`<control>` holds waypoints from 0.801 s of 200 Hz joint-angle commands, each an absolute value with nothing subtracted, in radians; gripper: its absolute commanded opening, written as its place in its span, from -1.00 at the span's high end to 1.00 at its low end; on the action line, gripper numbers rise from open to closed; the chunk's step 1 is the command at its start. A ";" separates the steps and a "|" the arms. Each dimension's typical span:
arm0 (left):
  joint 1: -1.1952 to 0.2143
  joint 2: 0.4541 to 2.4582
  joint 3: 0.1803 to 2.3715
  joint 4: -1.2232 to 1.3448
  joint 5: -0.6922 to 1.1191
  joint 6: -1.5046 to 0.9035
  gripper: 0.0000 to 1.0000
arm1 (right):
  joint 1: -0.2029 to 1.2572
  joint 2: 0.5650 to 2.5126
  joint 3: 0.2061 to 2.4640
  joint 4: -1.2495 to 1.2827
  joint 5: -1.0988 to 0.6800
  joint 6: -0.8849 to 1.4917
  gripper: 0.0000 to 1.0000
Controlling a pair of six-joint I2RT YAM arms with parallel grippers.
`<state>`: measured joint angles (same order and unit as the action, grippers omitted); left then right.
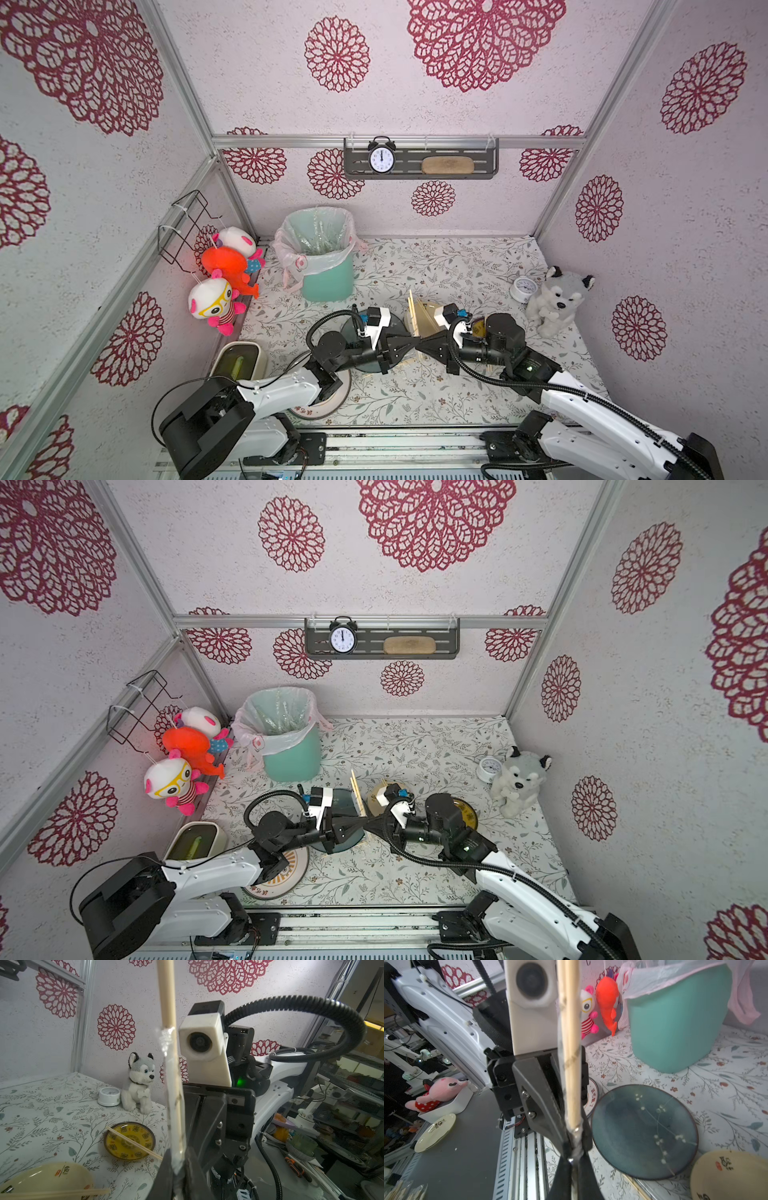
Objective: Remove the packaging of disposable chopsticks
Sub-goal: Remove the packet bag from the disposable chopsticks.
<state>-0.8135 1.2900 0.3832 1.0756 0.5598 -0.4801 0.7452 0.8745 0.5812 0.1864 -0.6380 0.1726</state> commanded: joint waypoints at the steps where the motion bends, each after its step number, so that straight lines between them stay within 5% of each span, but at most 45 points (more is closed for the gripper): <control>1: -0.824 1.318 0.326 0.791 0.638 -0.453 0.76 | 0.747 0.814 0.700 0.532 -0.690 0.156 1.00; 31: -0.822 1.203 0.368 0.708 0.628 -0.426 0.50 | 0.749 0.790 0.620 0.550 -0.662 0.170 1.00; 56: -0.816 1.083 0.466 0.565 0.609 -0.351 -0.19 | 0.749 0.789 0.526 0.602 -0.626 0.197 1.00; 90: -0.805 1.007 0.630 0.396 0.604 -0.272 -0.47 | 0.752 0.848 0.455 0.661 -0.618 0.219 1.00; 124: -0.805 1.015 0.731 0.402 0.575 -0.260 -0.56 | 0.756 0.870 0.430 0.684 -0.629 0.224 1.00; 160: -0.800 1.074 0.799 0.350 0.530 -0.235 -0.36 | 0.756 0.833 0.416 0.678 -0.644 0.224 1.00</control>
<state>-0.8089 1.0397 0.7807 0.4126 0.5617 -0.2752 0.7517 0.8772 0.4122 0.5976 -0.6292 0.2123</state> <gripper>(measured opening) 0.711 0.060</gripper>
